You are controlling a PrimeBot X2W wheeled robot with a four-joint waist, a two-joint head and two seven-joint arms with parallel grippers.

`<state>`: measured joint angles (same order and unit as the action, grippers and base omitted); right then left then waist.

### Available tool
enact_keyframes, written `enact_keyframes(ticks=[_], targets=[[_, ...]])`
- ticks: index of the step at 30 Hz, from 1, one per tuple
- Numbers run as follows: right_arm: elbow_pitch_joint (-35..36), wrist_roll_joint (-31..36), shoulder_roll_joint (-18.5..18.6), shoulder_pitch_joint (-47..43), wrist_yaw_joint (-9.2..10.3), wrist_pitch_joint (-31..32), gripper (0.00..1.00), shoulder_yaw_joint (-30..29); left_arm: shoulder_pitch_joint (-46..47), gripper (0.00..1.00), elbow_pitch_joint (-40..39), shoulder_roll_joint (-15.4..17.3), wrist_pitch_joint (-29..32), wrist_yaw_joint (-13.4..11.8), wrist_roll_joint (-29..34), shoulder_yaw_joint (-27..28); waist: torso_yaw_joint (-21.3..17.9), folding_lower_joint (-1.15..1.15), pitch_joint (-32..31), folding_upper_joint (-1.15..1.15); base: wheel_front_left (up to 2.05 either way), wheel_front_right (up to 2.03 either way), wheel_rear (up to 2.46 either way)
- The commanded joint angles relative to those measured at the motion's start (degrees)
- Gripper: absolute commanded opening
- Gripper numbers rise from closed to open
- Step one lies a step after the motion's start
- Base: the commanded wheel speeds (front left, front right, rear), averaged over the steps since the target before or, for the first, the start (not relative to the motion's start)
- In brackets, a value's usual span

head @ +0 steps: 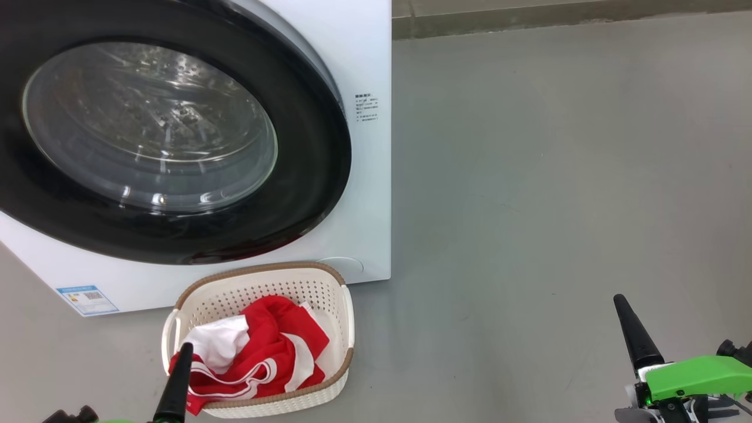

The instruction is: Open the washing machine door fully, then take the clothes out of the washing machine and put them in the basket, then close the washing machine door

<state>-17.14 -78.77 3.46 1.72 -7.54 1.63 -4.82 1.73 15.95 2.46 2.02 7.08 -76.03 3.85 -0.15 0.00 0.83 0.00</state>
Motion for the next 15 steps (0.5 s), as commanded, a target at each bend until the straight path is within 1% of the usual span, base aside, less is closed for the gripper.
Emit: enact_keyframes(ticks=[1,15], targets=[[1.9,-1.4,0.4,2.8,0.04,0.5,0.00,0.5,2.8,0.00,-1.6,0.5,0.5,0.3,-1.7,1.8,0.0,0.00,0.0,0.00,0.00,0.00,0.00],[2.6,-8.5,0.0,3.7,0.05,2.9,0.00,-0.6,3.7,0.00,-1.8,0.4,2.8,0.4,-10.0,2.4,0.1,0.00,-0.4,0.00,0.00,0.00,0.00]])
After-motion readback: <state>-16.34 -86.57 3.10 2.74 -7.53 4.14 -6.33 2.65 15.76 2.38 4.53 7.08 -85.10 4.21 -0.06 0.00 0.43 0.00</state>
